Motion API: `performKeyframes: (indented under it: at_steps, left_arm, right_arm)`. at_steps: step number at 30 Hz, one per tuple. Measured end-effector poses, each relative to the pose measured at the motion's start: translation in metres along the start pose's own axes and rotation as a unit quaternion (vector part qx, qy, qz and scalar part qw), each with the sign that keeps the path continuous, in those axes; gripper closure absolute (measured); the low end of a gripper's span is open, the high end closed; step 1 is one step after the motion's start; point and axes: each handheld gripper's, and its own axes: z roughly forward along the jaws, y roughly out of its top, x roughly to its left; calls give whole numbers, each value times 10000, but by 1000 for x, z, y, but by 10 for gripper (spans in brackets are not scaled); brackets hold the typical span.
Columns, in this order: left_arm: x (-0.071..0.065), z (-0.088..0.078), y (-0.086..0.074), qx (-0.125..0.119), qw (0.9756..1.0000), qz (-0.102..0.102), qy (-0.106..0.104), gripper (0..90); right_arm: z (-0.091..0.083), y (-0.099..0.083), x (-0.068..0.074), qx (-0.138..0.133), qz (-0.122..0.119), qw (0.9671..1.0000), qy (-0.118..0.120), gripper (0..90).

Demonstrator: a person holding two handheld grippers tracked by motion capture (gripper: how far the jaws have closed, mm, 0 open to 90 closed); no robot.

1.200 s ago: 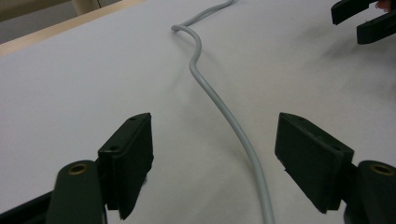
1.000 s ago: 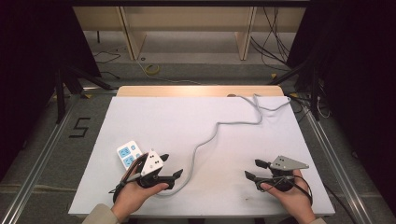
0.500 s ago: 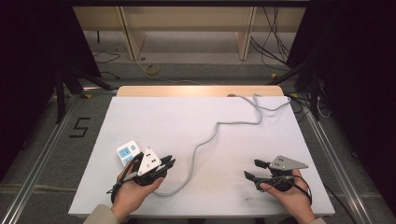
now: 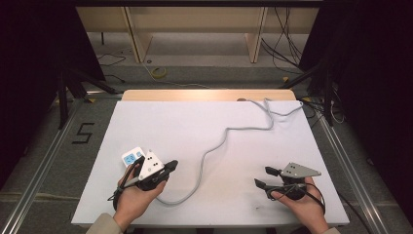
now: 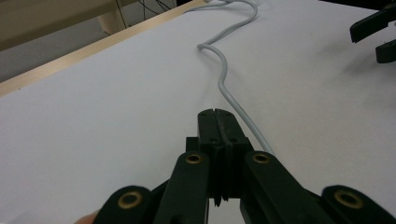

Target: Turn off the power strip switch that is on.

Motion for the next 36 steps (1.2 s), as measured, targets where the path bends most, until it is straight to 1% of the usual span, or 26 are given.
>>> performKeyframes:
  at_steps: [5,12,15,21,27,36]
  left_arm:
    - [1,-1,1,22,10000,-32,-8,897]
    - [3,-3,1,77,10000,-27,31,897]
    - [4,-4,2,66,10000,-28,58,897]
    - [7,-6,2,110,9999,-67,85,897]
    - [9,-7,2,109,9998,-134,122,897]
    - [12,-9,2,108,9997,-168,170,897]
  right_arm:
    - [0,0,0,10,-9,10000,6,357]
    - [0,0,0,6,-13,10000,2,357]
    - [0,0,0,3,-6,10000,1,357]
    - [0,0,0,11,-9,10000,7,356]
    - [0,0,0,18,-17,10000,2,356]
    - [0,0,0,15,-17,10000,1,356]
